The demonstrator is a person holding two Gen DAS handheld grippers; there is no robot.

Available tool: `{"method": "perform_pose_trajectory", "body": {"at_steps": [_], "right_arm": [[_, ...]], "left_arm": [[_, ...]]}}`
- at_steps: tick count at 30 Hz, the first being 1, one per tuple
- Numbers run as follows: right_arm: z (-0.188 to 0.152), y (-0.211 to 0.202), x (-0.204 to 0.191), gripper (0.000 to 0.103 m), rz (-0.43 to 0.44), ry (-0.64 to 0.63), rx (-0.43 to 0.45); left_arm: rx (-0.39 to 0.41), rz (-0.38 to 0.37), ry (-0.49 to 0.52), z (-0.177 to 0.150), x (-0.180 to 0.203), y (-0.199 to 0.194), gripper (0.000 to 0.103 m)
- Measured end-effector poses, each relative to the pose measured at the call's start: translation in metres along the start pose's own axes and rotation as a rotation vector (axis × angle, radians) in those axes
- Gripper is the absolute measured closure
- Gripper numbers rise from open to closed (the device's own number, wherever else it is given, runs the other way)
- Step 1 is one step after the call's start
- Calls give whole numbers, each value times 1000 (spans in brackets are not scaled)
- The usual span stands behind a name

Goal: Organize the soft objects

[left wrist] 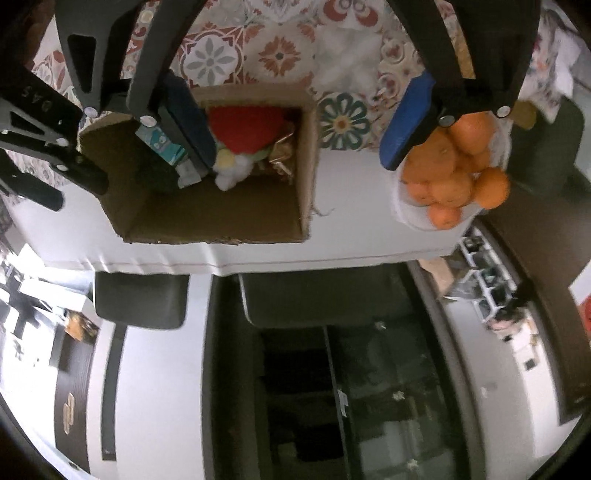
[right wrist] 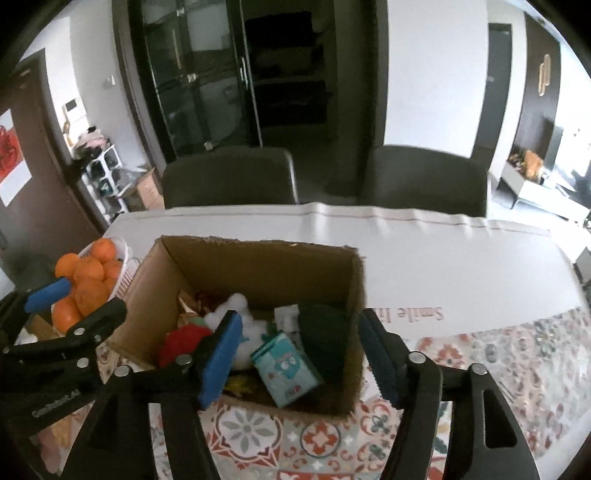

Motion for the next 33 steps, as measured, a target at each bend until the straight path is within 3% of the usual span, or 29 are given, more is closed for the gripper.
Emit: {"method": "perform_pose_trajectory", "body": {"at_steps": [9, 15, 33], "right_arm": [[-21, -74, 2, 17, 6, 3, 105], [-50, -124, 0, 17, -13, 5, 155], [-161, -264, -36, 16, -78, 92, 247]], "left_arm": [[117, 71, -37, -30, -9, -87, 0], [177, 90, -25, -54, -9, -139, 0], [230, -31, -5, -154, -37, -259, 0]]}}
Point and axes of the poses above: each gripper's, at about its wrist camera, not at the fingertips, and y roughly the way its jaws point, x to its right, z to its top, the point moved 9 cm from there along y, roughly the way its jaws point, and after that the axes turned 4 degrees about -z, right-handed, at the moved point
